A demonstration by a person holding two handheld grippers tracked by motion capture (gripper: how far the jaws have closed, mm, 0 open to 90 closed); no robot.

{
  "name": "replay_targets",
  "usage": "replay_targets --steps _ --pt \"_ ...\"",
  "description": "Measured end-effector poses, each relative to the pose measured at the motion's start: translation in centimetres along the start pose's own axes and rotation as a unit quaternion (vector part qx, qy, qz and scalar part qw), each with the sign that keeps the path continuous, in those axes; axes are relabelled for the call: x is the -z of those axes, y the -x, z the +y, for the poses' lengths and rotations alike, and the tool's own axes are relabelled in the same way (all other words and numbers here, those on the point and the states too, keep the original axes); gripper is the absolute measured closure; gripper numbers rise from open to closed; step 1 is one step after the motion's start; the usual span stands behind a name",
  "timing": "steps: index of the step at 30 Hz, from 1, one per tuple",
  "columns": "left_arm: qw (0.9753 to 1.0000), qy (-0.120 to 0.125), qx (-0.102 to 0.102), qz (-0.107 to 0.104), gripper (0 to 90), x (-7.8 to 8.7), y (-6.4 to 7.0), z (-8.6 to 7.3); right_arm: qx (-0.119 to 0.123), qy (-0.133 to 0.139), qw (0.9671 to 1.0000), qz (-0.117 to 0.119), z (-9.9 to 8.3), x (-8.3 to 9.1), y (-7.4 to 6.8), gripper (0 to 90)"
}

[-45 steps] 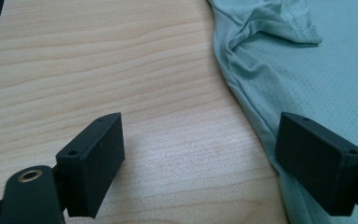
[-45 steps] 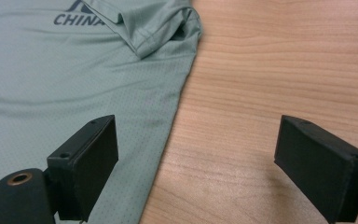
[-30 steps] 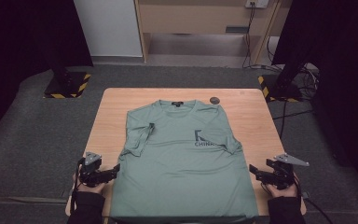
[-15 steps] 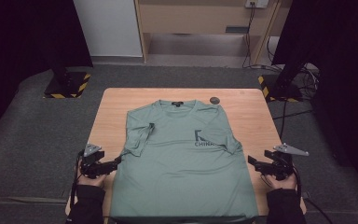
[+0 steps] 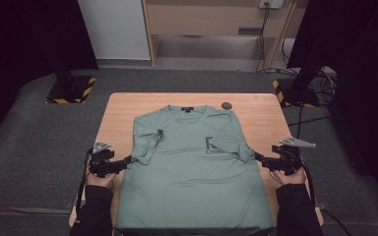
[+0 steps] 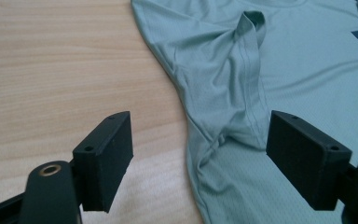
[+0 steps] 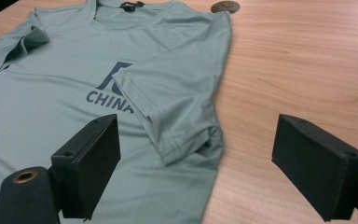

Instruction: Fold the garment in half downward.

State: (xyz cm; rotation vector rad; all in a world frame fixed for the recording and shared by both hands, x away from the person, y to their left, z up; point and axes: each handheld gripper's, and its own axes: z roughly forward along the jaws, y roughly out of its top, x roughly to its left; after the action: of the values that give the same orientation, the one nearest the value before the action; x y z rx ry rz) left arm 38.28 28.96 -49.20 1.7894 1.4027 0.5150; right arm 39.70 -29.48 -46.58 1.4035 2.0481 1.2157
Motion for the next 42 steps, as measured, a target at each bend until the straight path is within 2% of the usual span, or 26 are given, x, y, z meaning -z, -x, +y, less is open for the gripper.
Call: replay_targets --steps 9,13,21,26,37,42 --pt "1.0000 0.000 -0.006 -0.003 22.5 -1.4 0.3 2.2 0.019 -0.011 0.9998 0.001 2.3 -2.0 -0.7 14.8" --pt "0.9998 -0.002 -0.017 0.002 22.8 -2.0 0.6 3.4 0.027 -0.016 0.9995 0.000 3.0 -2.7 -0.9 15.0" --pt "0.9993 -0.004 -0.036 0.008 23.1 -3.3 1.3 5.4 0.028 -0.016 0.9995 -0.001 4.3 -3.6 -0.8 15.5" --pt "0.9993 0.001 -0.036 0.006 23.4 -3.8 1.5 6.4 0.034 -0.023 0.9991 -0.008 5.1 -4.1 -0.6 15.3" --pt "0.9988 0.006 -0.046 0.013 23.4 -4.5 1.4 8.2 0.031 -0.022 0.9993 -0.008 6.3 -5.6 -0.6 15.5" --pt "0.9989 0.022 -0.040 -0.001 23.6 -4.6 1.1 8.9 0.029 -0.029 0.9991 -0.007 6.9 -6.6 -0.5 15.7"
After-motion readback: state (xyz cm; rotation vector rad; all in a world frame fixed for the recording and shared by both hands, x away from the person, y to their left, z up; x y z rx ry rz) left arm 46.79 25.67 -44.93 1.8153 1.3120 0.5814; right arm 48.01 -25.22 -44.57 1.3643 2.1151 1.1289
